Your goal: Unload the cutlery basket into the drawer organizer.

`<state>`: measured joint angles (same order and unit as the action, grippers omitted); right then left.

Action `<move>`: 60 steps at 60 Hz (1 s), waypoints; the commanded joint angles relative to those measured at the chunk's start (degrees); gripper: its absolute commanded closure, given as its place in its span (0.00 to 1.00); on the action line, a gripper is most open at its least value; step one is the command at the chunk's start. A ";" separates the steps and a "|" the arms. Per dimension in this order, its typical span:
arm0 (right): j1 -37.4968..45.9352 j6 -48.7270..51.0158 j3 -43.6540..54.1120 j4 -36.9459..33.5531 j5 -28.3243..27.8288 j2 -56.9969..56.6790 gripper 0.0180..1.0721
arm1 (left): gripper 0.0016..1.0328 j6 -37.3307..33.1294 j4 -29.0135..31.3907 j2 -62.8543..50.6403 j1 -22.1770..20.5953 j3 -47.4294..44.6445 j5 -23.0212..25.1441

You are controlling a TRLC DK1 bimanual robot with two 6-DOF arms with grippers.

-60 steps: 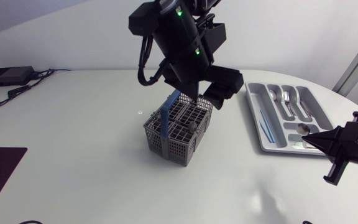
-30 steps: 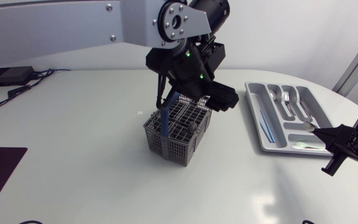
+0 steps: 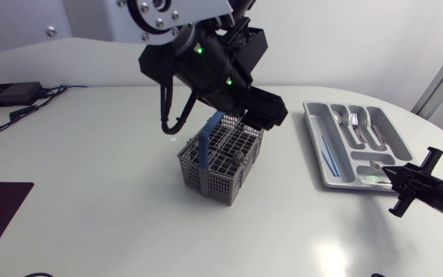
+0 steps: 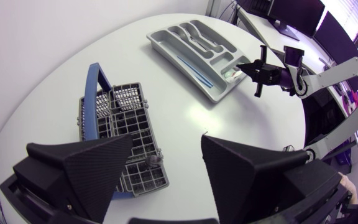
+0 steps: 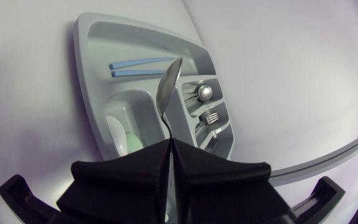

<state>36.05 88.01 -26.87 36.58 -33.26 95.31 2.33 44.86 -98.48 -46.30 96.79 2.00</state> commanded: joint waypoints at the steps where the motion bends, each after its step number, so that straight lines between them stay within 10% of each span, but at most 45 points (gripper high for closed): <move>1: -1.07 3.14 1.38 2.97 1.26 2.25 0.95 | 0.11 -1.45 -0.83 2.50 -0.10 -2.84 -0.42; 25: -2.48 5.86 0.77 11.59 8.21 11.04 0.92 | 0.11 -1.80 -2.50 6.54 0.25 -7.76 -0.42; 37: -2.04 5.16 2.70 11.23 8.82 7.88 0.33 | 0.11 -2.06 -2.50 8.21 0.78 -8.81 -0.42; 60: -5.73 -0.38 8.59 0.60 9.00 -13.83 0.21 | 0.11 -2.06 -2.50 12.96 1.83 -12.07 -0.42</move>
<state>31.18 89.01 -19.40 40.10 -24.80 85.58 1.26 42.50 -87.70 -45.17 86.50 2.00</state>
